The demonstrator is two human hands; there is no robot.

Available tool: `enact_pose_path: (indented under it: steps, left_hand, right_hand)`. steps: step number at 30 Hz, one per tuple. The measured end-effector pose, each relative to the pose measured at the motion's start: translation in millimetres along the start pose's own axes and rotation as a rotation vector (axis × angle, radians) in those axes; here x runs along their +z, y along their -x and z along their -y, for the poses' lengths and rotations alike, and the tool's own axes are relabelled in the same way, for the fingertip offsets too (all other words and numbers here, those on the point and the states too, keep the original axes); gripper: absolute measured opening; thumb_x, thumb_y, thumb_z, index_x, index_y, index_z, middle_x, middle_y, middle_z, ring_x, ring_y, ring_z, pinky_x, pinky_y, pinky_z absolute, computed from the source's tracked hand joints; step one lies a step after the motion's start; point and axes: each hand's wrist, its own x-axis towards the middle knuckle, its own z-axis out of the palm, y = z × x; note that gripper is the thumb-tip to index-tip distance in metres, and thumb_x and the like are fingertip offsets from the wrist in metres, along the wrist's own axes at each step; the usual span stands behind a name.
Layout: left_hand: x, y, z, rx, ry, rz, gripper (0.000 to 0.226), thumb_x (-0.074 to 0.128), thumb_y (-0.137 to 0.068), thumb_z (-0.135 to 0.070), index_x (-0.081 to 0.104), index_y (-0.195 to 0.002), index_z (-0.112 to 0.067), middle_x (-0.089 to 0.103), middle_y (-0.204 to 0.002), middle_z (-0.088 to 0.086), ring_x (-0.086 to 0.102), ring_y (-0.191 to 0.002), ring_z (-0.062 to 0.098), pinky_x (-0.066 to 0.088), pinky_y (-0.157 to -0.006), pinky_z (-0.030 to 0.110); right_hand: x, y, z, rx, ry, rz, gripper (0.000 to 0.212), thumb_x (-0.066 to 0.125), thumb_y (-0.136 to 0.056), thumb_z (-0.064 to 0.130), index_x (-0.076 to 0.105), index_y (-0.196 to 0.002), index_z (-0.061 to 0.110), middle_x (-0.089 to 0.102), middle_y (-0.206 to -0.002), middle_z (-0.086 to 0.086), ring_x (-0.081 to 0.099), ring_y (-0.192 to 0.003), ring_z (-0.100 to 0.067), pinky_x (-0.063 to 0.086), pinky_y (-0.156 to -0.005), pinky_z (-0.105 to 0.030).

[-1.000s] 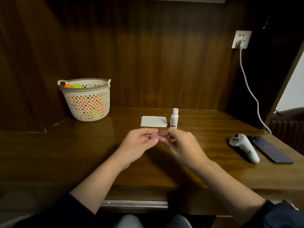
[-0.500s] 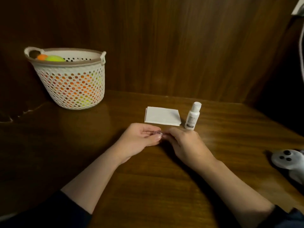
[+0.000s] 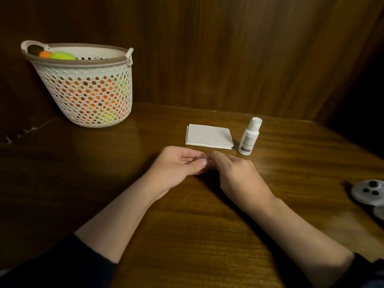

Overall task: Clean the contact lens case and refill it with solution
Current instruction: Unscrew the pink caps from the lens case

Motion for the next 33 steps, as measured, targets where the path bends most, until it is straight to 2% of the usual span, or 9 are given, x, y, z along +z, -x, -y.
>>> enact_pose_path:
  steps: [6, 8, 10, 12, 14, 18, 23, 30, 33]
  left_hand:
    - [1, 2, 1, 0.009, 0.017, -0.002, 0.036, 0.078, -0.095, -0.007, 0.074, -0.130, -0.013, 0.082, -0.117, 0.000, 0.077, -0.112, 0.014, 0.062, -0.101, 0.040]
    - [0, 3, 1, 0.014, 0.038, 0.006, 0.037, 0.078, -0.094, -0.006, 0.073, -0.129, -0.016, 0.082, -0.117, -0.001, 0.077, -0.113, 0.015, 0.062, -0.100, 0.038]
    - [-1, 3, 1, 0.024, 0.037, 0.016, 0.039, 0.080, -0.092, -0.007, 0.073, -0.128, -0.020, 0.081, -0.119, -0.002, 0.076, -0.116, 0.015, 0.062, -0.101, 0.037]
    - [-1, 4, 0, 0.040, -0.019, 0.030, 0.044, 0.082, -0.091, -0.010, 0.072, -0.132, -0.024, 0.079, -0.123, -0.005, 0.074, -0.119, 0.011, 0.060, -0.104, 0.038]
    - [-1, 6, -2, 0.060, -0.098, 0.048, 0.050, 0.083, -0.092, -0.015, 0.069, -0.137, -0.031, 0.078, -0.124, -0.010, 0.073, -0.117, 0.006, 0.060, -0.103, 0.036]
    - [0, 8, -5, 0.114, -0.169, 0.075, 0.065, 0.084, -0.092, -0.015, 0.057, -0.146, -0.040, 0.077, -0.124, -0.007, 0.074, -0.115, 0.006, 0.062, -0.098, 0.030]
    - [0, 8, -6, 0.128, -0.151, 0.099, 0.072, 0.081, -0.092, -0.007, 0.054, -0.149, -0.042, 0.077, -0.123, -0.003, 0.074, -0.118, 0.010, 0.062, -0.096, 0.029]
    - [0, 6, -4, 0.099, -0.119, 0.035, 0.078, 0.079, -0.094, -0.006, 0.048, -0.156, -0.040, 0.075, -0.131, -0.006, 0.071, -0.121, 0.006, 0.059, -0.101, 0.026]
    - [0, 6, -4, 0.096, -0.121, 0.000, 0.079, 0.078, -0.095, -0.006, 0.045, -0.158, -0.039, 0.074, -0.132, -0.008, 0.071, -0.122, 0.006, 0.058, -0.104, 0.029]
  right_hand:
    - [2, 2, -1, 0.012, -0.020, -0.092, 0.027, 0.078, -0.092, -0.001, 0.074, -0.116, 0.011, 0.080, -0.095, -0.007, 0.076, -0.075, -0.025, 0.060, -0.065, -0.031]
    - [2, 2, -5, 0.035, -0.101, -0.133, 0.020, 0.075, -0.097, 0.007, 0.077, -0.115, 0.015, 0.081, -0.097, 0.001, 0.073, -0.080, -0.011, 0.055, -0.071, -0.019]
    - [1, 1, -11, 0.117, -0.274, -0.147, 0.019, 0.072, -0.100, 0.019, 0.080, -0.117, 0.021, 0.074, -0.103, 0.020, 0.066, -0.092, 0.011, 0.045, -0.082, -0.001]
    - [1, 1, -16, 0.240, -0.422, -0.146, 0.019, 0.073, -0.099, 0.026, 0.082, -0.116, 0.026, 0.069, -0.104, 0.033, 0.062, -0.101, 0.022, 0.042, -0.087, 0.003]
    - [2, 2, -20, 0.341, -0.525, -0.154, 0.015, 0.073, -0.100, 0.029, 0.082, -0.112, 0.030, 0.073, -0.100, 0.034, 0.066, -0.105, 0.016, 0.046, -0.088, -0.001]
    - [4, 0, -26, 0.472, -0.654, -0.249, 0.013, 0.074, -0.100, 0.028, 0.080, -0.112, 0.027, 0.080, -0.101, 0.018, 0.073, -0.097, 0.003, 0.060, -0.085, -0.018]
    - [8, -5, -33, 0.577, -0.664, -0.331, 0.017, 0.080, -0.097, 0.022, 0.070, -0.110, 0.024, 0.073, -0.100, 0.018, 0.067, -0.099, 0.009, 0.051, -0.077, -0.003]
    - [1, -2, -31, 0.473, -0.577, -0.245, 0.016, 0.080, -0.095, 0.038, 0.069, -0.106, 0.038, 0.067, -0.109, 0.024, 0.065, -0.099, 0.003, 0.051, -0.073, -0.008]
    - [-2, 1, -31, 0.401, -0.510, -0.097, 0.012, 0.079, -0.091, 0.049, 0.074, -0.099, 0.041, 0.065, -0.106, 0.022, 0.060, -0.102, 0.003, 0.047, -0.082, -0.016]
